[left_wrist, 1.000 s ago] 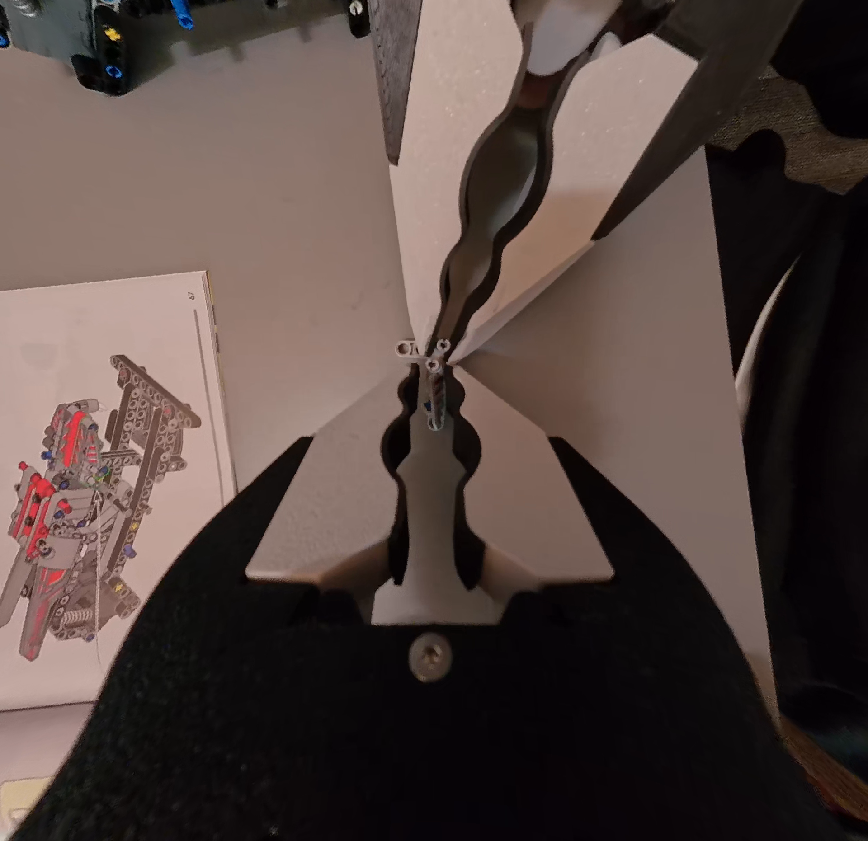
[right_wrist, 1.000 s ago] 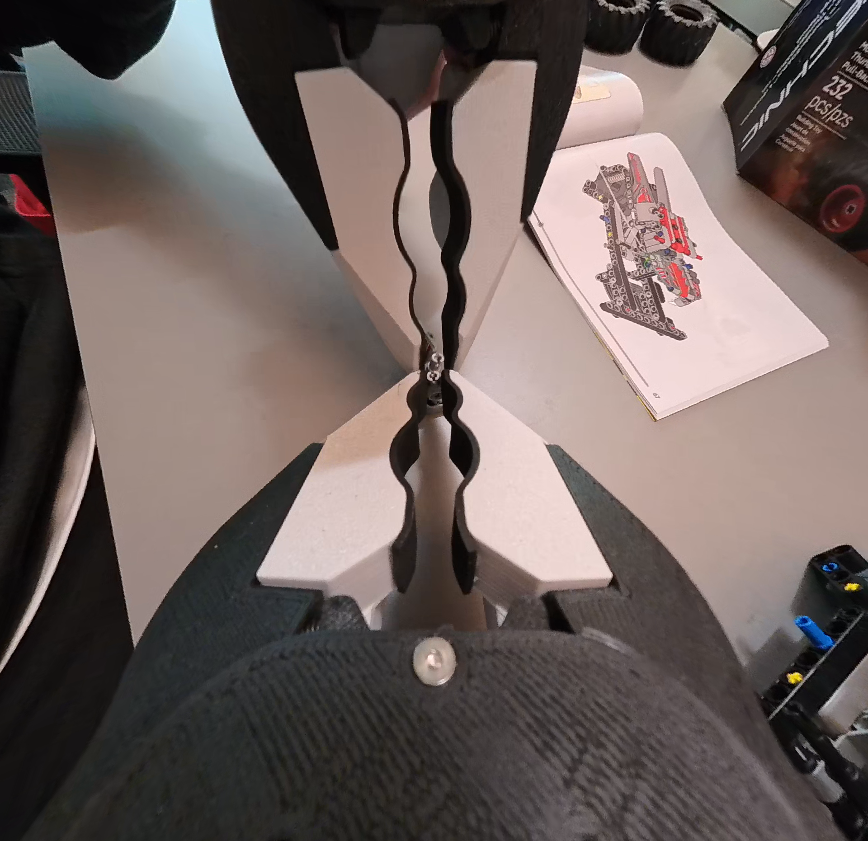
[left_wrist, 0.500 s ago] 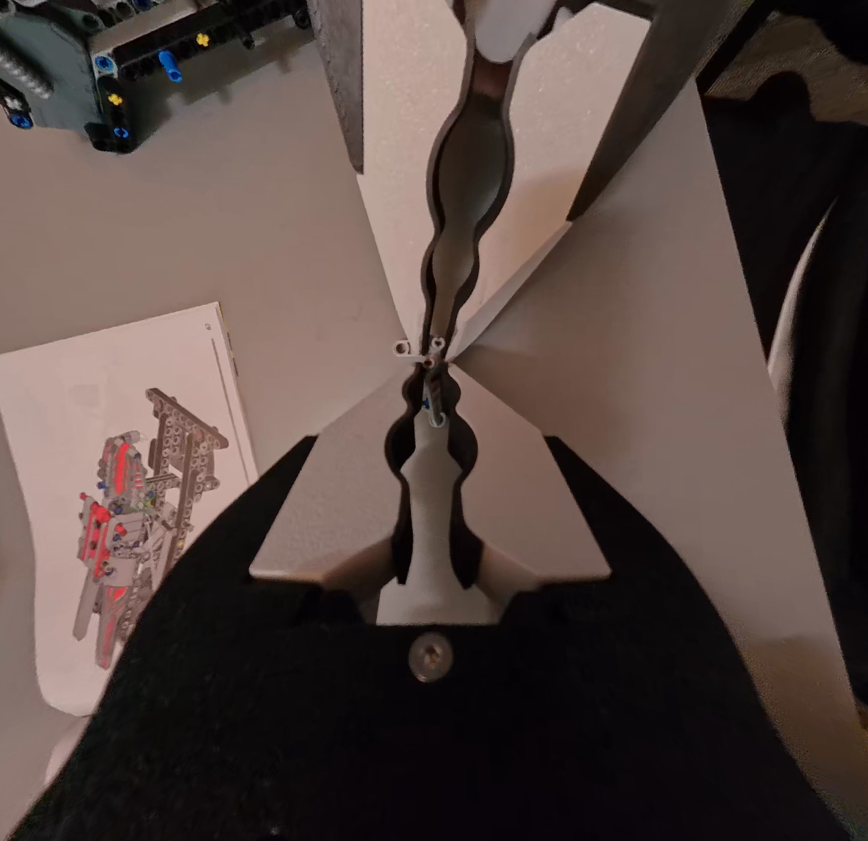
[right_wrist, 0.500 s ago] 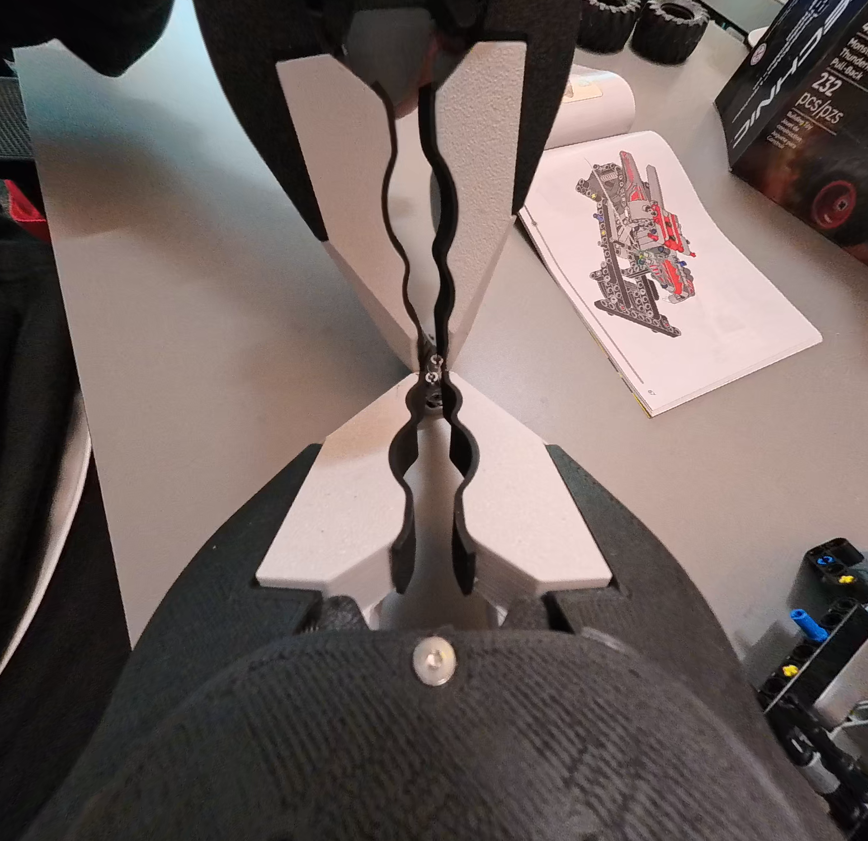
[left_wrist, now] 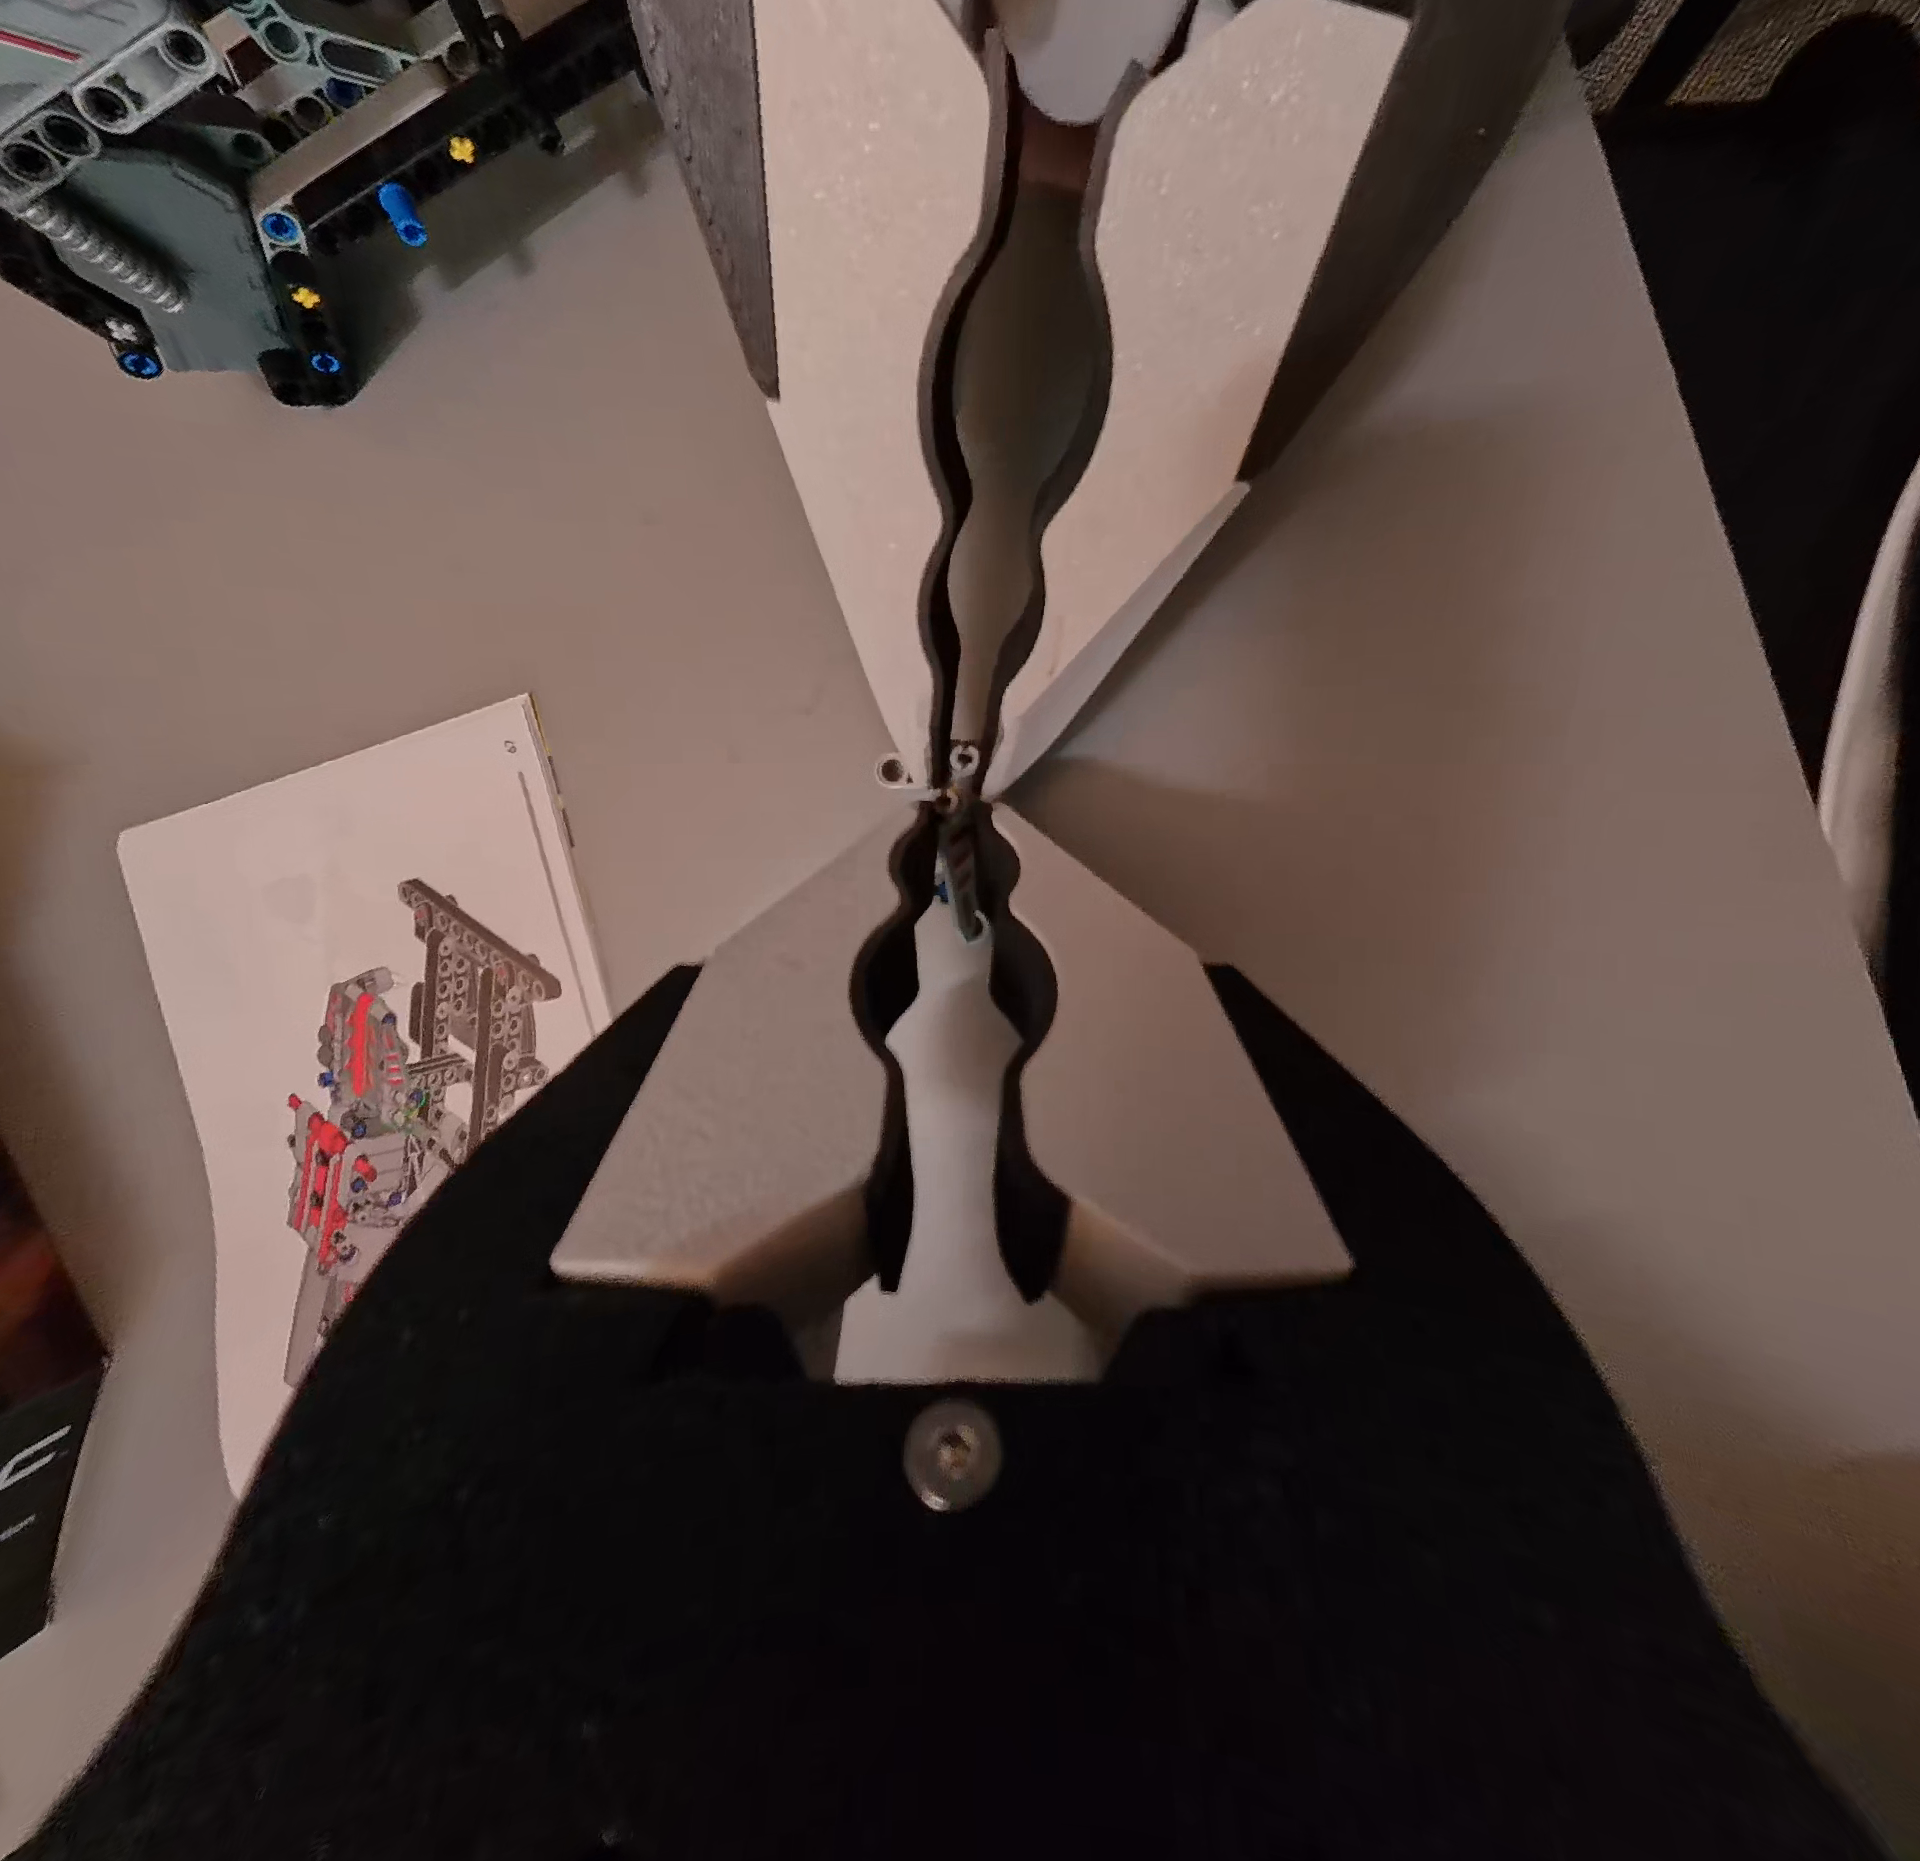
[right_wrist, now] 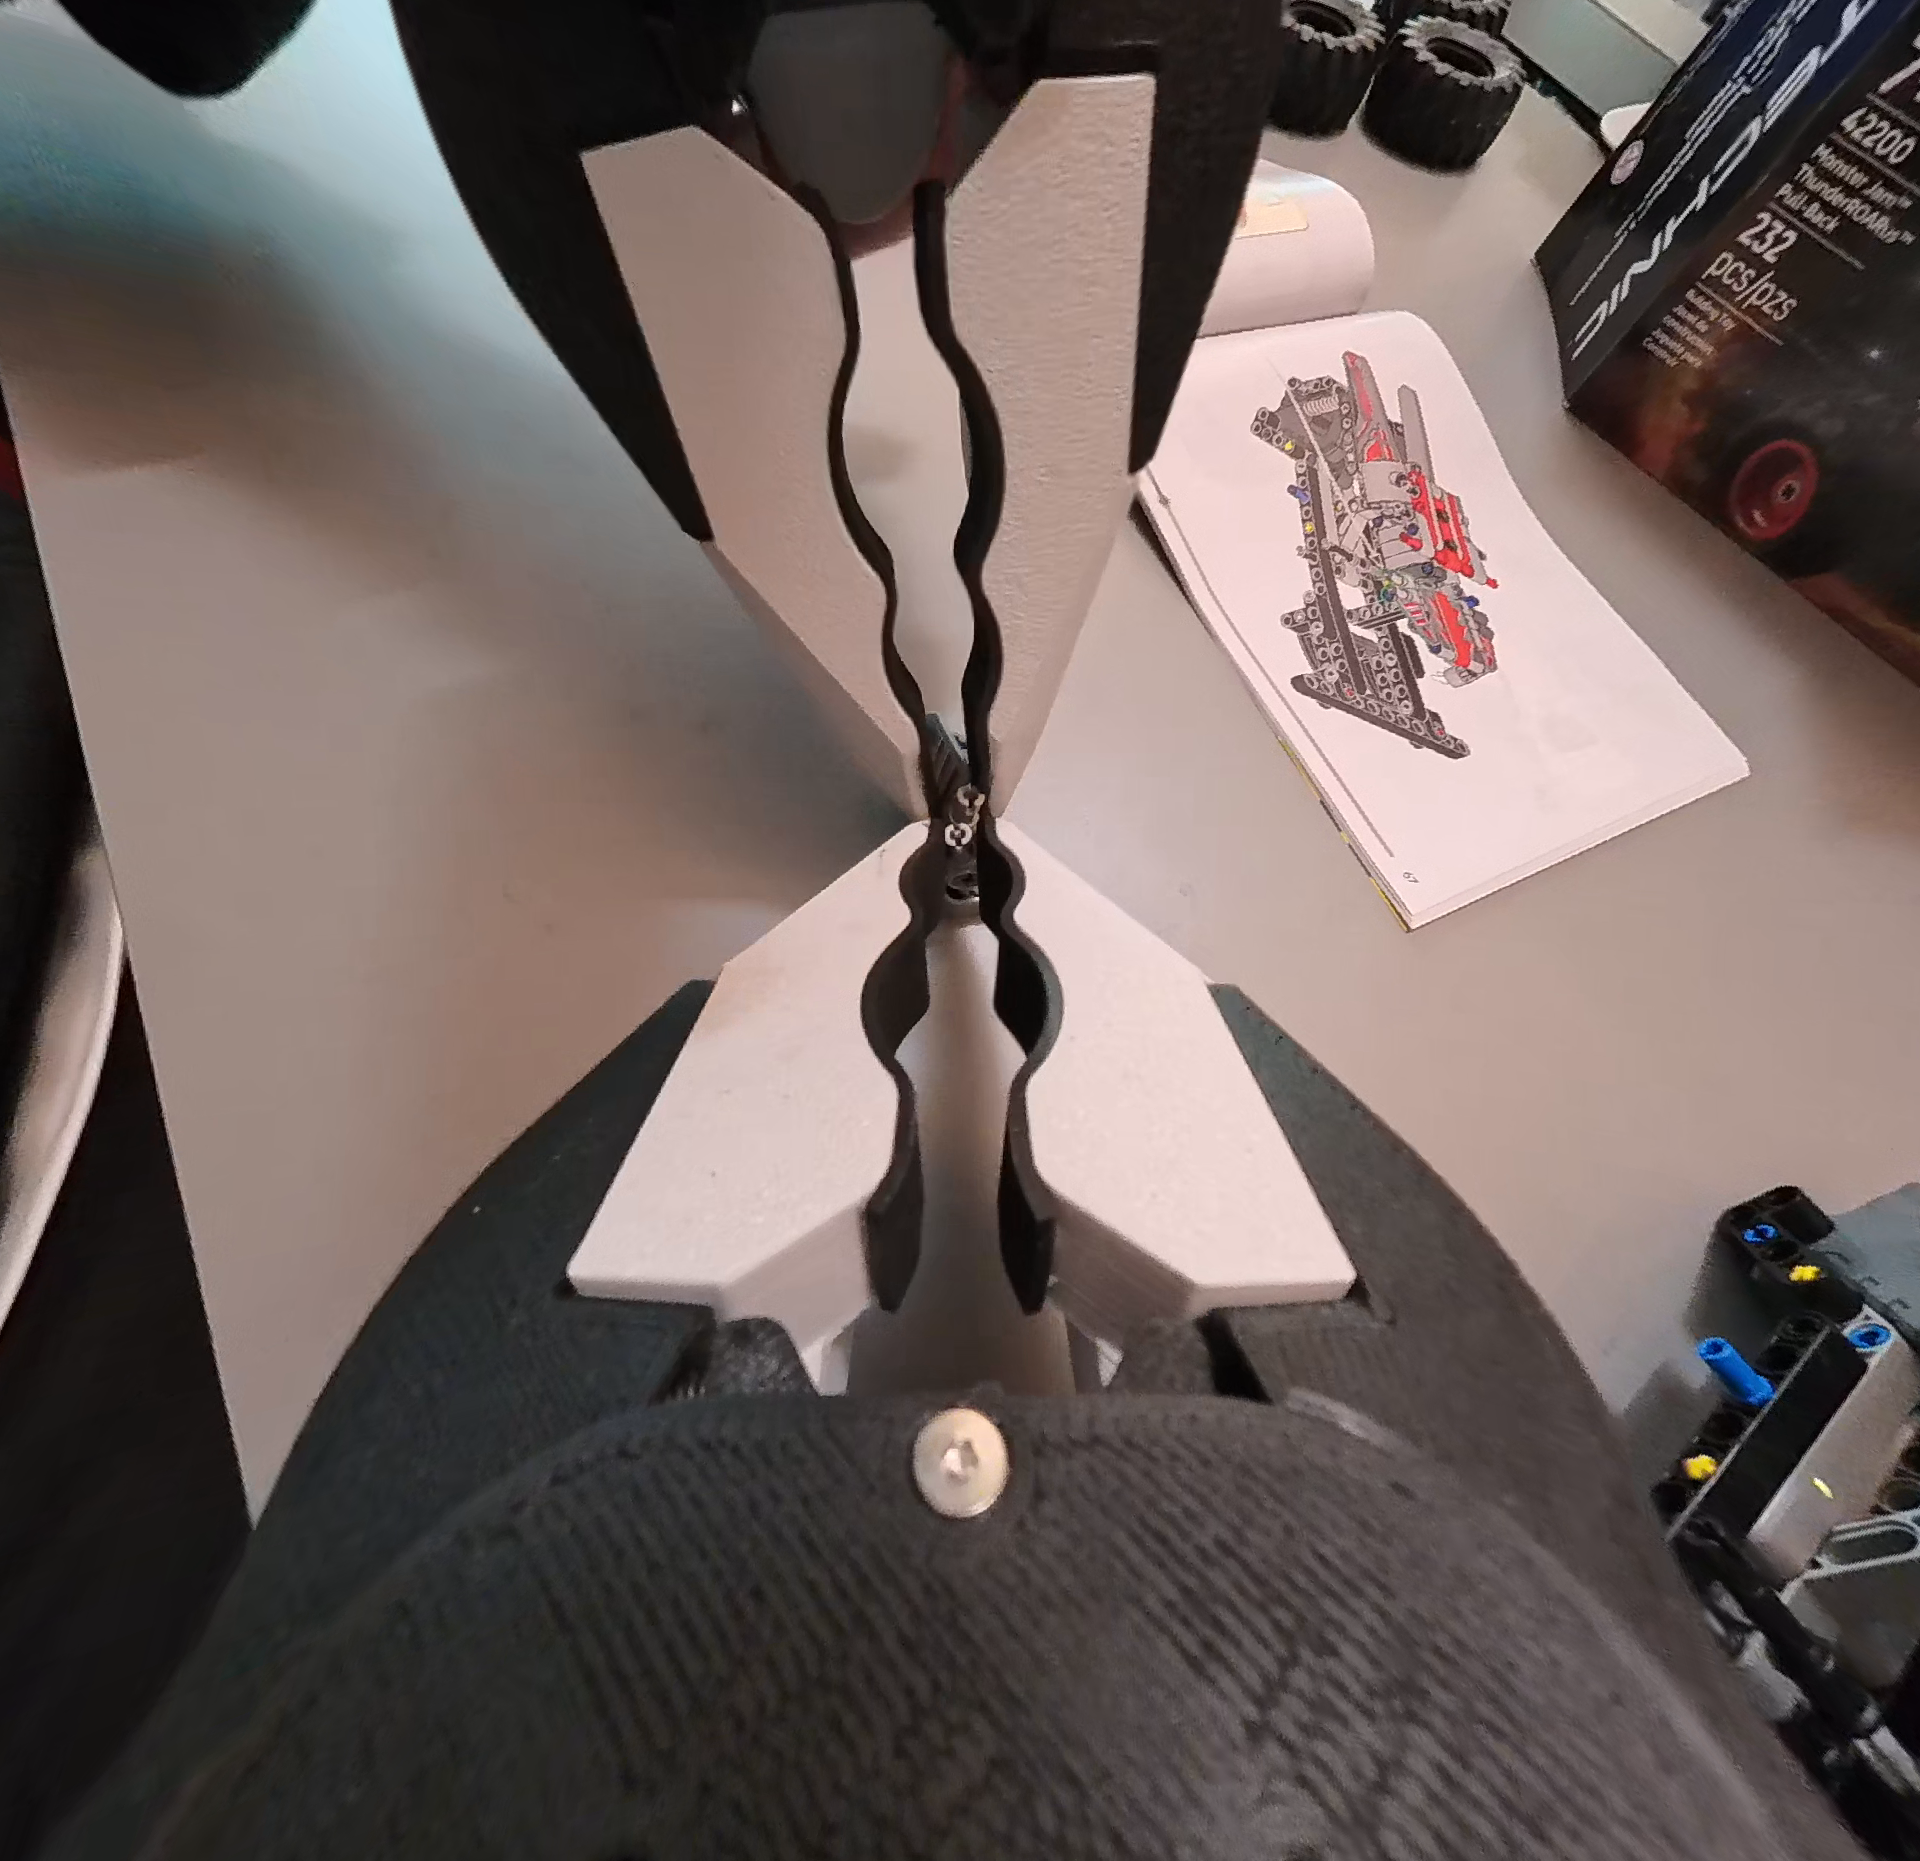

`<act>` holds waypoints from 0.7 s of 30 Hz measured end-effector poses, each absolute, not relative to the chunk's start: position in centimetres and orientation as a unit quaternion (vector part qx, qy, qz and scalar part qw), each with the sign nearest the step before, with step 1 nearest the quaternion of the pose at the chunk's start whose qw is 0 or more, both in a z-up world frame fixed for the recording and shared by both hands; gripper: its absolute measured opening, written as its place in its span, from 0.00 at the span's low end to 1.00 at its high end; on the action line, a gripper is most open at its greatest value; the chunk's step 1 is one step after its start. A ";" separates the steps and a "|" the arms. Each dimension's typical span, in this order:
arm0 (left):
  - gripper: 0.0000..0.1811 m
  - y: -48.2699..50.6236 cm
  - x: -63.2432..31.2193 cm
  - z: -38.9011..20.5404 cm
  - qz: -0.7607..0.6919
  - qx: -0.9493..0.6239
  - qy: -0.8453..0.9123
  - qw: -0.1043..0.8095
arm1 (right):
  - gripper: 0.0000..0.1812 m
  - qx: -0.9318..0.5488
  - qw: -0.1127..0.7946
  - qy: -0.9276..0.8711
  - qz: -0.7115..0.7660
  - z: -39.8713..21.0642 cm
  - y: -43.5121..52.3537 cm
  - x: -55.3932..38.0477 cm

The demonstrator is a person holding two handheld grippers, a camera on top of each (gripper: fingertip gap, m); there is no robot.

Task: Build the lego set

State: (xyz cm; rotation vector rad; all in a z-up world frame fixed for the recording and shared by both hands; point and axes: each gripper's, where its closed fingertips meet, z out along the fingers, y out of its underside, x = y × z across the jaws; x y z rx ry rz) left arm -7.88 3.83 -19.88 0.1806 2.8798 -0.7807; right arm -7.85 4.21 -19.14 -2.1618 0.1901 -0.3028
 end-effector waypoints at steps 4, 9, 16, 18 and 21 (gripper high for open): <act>0.03 3.9 -7.9 -19.9 -0.256 0.068 0.960 0.087 | 0.02 -0.877 0.455 0.064 -0.139 -19.1 4.3 -7.9; 0.03 3.9 -7.9 -19.9 -0.236 0.105 0.959 0.117 | 0.03 -0.878 0.453 0.058 -0.143 -19.2 4.3 -8.0; 0.02 3.7 -7.7 -19.9 -0.277 0.050 0.958 0.058 | 0.02 -0.866 0.483 0.072 -0.107 -18.3 4.1 -8.0; 0.03 3.7 -7.7 -19.9 -0.287 0.041 0.956 0.049 | 0.00 -0.845 0.514 0.084 -0.119 -17.1 3.8 -7.7; 0.03 3.7 -7.7 -19.9 -0.286 0.038 0.956 0.043 | 0.00 -0.844 0.517 0.093 -0.107 -17.1 3.6 -7.7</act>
